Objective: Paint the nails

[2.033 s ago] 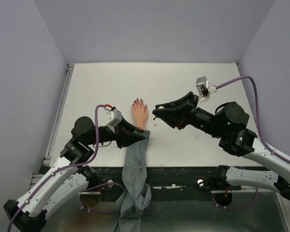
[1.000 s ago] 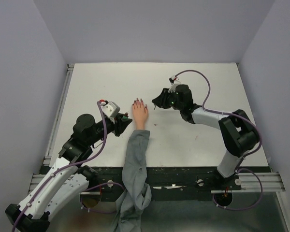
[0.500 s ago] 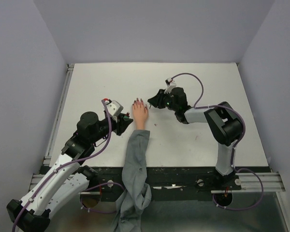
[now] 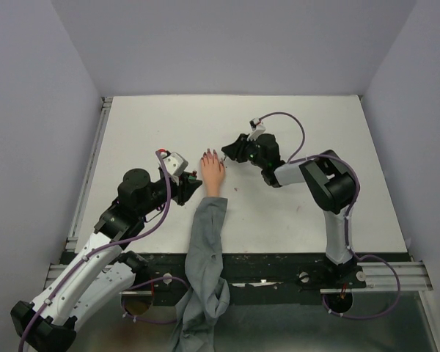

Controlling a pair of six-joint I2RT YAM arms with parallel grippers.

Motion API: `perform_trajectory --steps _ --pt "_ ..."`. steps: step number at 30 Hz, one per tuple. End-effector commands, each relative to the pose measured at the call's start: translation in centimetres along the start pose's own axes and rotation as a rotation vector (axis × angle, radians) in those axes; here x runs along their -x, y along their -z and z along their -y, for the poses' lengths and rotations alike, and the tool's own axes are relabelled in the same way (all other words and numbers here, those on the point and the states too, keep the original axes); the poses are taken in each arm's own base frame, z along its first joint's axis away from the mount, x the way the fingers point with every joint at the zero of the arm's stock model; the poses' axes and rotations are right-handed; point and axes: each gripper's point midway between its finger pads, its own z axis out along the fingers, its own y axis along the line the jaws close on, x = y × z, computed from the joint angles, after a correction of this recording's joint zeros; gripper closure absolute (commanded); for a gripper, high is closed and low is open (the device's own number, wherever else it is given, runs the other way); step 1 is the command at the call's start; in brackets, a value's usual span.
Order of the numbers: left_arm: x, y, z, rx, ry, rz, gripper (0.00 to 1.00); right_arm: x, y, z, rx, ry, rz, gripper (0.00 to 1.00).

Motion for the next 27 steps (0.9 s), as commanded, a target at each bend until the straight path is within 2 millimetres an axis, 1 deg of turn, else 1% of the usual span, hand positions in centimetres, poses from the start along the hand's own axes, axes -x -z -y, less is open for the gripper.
perform_trajectory --steps 1,12,16,27 --pt "1.9 0.1 -0.2 0.009 -0.021 0.047 1.0 1.2 -1.0 0.4 0.004 0.002 0.056 0.99" --pt "1.9 0.1 -0.2 0.009 -0.023 0.047 1.0 0.2 -2.1 1.1 -0.004 -0.006 0.038 0.99" --pt "1.8 0.1 -0.1 0.006 -0.02 0.044 1.0 0.1 -2.1 1.1 -0.004 -0.006 0.035 0.99" --pt "1.8 0.1 -0.1 0.003 -0.02 0.042 1.0 -1.0 -2.3 1.5 -0.008 -0.011 0.0 0.99"
